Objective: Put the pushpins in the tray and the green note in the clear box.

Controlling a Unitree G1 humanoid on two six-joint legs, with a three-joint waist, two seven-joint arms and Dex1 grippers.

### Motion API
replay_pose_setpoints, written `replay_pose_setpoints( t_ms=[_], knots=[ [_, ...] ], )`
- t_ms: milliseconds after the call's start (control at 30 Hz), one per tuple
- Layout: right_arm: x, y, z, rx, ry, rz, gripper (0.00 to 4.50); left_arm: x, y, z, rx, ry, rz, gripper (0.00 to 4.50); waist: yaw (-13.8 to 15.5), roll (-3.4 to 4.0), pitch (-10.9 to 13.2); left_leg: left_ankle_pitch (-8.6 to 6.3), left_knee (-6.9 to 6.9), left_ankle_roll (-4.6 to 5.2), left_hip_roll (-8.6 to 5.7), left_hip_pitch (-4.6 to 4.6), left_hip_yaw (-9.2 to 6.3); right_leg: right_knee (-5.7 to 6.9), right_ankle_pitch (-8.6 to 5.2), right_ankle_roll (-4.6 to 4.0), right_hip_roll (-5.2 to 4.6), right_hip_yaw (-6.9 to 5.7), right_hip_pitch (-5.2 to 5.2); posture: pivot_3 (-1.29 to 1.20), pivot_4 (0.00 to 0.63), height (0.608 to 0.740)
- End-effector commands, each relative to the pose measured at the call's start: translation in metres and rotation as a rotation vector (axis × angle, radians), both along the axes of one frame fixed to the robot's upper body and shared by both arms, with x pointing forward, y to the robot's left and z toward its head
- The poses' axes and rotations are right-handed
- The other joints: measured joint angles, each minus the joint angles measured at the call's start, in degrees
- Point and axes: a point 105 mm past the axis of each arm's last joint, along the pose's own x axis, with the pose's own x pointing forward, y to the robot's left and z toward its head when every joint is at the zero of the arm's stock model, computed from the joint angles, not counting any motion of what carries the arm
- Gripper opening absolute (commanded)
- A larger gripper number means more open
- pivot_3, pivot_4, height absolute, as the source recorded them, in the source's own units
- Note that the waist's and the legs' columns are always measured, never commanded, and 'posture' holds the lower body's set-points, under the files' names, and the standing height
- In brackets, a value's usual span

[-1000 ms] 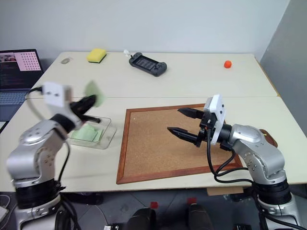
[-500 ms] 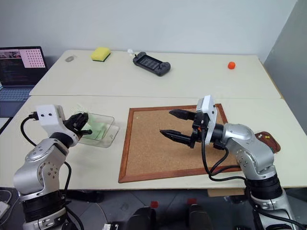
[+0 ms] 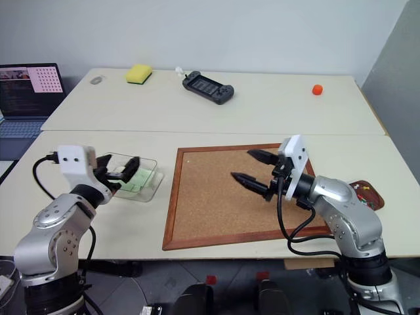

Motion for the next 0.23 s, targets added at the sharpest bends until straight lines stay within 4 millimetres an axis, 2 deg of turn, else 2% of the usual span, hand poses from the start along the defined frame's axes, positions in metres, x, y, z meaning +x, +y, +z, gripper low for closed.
replay_pose_setpoints(
  t_ms=[33, 233],
  knots=[
    [0.014, -0.025, 0.001, -0.021, -0.094, -0.295, 3.99, -0.013, -0.039, 0.004, 0.032, -0.090, -0.099, 4.00, 0.1, 0.02, 0.0, 0.00, 0.00, 0.00, -0.01, 0.02, 0.04, 0.00, 0.00, 0.00, 0.00, 0.03, 0.00, 0.00, 0.150, 0.740],
    [0.015, -0.045, -0.030, -0.093, -0.081, -0.558, 3.99, -0.019, -0.052, -0.024, -0.060, -0.070, -0.020, 4.00, 0.2, 0.03, 0.0, 0.00, -0.02, 0.00, 0.07, 0.07, 0.16, 0.02, 0.00, 0.00, 0.01, 0.12, -0.02, 0.00, 0.150, 0.740]
  ],
)
